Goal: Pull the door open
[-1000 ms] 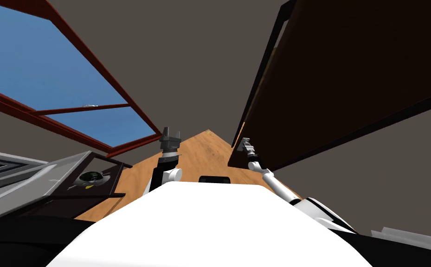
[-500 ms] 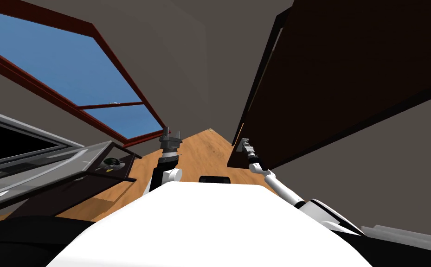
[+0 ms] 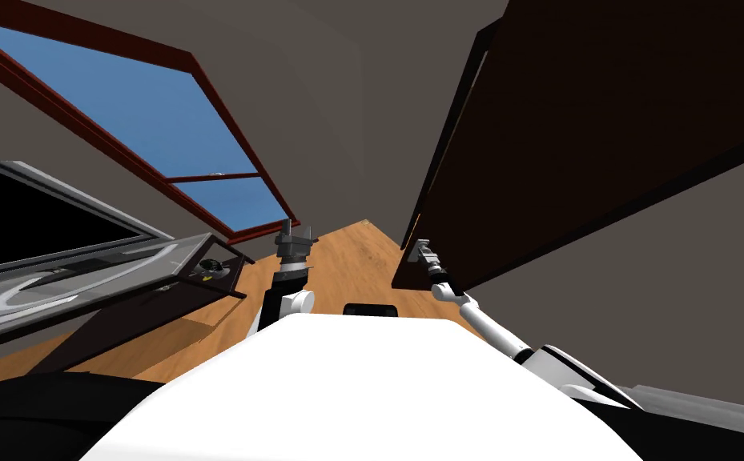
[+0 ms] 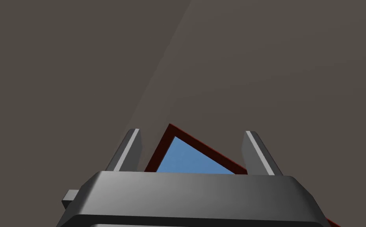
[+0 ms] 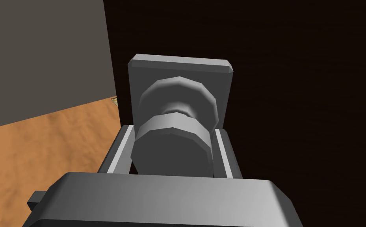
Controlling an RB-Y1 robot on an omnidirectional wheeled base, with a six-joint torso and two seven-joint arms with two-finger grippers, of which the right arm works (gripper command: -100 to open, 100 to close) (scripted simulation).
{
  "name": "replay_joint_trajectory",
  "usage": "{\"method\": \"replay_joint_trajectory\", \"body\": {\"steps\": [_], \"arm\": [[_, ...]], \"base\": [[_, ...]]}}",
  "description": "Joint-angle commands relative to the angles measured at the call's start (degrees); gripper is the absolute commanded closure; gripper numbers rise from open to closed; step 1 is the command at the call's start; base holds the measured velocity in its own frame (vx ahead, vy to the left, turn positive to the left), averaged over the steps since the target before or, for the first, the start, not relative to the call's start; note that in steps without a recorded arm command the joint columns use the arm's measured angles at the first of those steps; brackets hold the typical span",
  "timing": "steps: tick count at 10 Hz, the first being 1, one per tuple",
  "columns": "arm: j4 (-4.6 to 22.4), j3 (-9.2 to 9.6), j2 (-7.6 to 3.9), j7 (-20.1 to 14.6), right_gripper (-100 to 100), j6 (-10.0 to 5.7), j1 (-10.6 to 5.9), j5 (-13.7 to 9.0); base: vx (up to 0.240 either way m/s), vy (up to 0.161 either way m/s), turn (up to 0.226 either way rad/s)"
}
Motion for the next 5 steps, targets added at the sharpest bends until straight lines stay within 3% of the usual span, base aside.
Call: {"method": "replay_joint_trajectory", "body": {"steps": [1,5], "arm": [[-0.9,1.17,-1.12,-1.0,100,-0.71,0.73,0.3],[-2.2,3.6,-3.62,-3.3,100,-2.34,1.6,0.8]], "base": [[-0.216,-0.09,0.133],[-0.196,-0.089,0.103]]}}
